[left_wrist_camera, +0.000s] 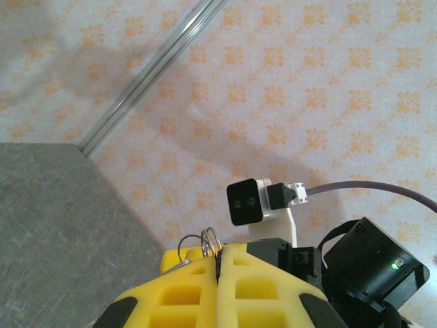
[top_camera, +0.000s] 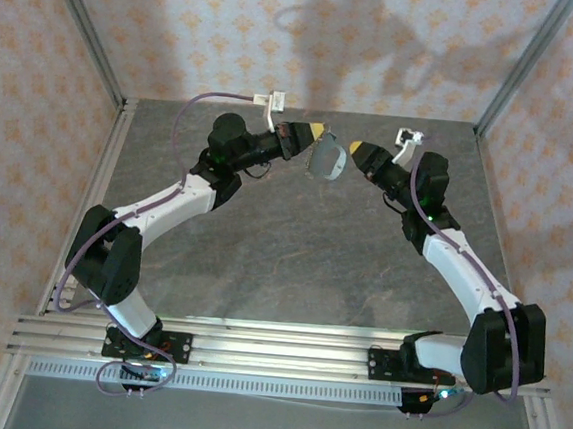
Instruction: Put the keys on the keyring
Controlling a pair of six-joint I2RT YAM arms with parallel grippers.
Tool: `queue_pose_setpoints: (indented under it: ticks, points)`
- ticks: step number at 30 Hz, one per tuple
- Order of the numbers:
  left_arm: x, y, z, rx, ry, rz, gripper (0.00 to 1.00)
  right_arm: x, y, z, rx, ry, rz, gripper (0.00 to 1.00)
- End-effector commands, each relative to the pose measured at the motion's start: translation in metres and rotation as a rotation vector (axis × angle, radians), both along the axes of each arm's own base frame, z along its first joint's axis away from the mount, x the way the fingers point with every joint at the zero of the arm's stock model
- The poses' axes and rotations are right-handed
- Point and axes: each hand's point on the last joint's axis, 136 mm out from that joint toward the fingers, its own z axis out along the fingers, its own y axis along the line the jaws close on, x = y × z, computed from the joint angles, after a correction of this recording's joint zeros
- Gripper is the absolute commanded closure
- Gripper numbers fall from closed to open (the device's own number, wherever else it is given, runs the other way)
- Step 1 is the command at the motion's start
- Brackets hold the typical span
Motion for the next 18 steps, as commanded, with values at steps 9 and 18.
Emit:
queue_pose_setpoints:
  ticks: [9,18]
  points:
    - [-0.011,-0.009,0.006,-0.015,-0.073,-0.069,1.00,-0.015,0.014,0.084,0.063,-0.221,0.112,0.64]
    - [-0.018,-0.015,0.012,-0.018,-0.089,-0.109,1.00,-0.010,0.040,0.094,0.122,-0.234,0.263,0.63]
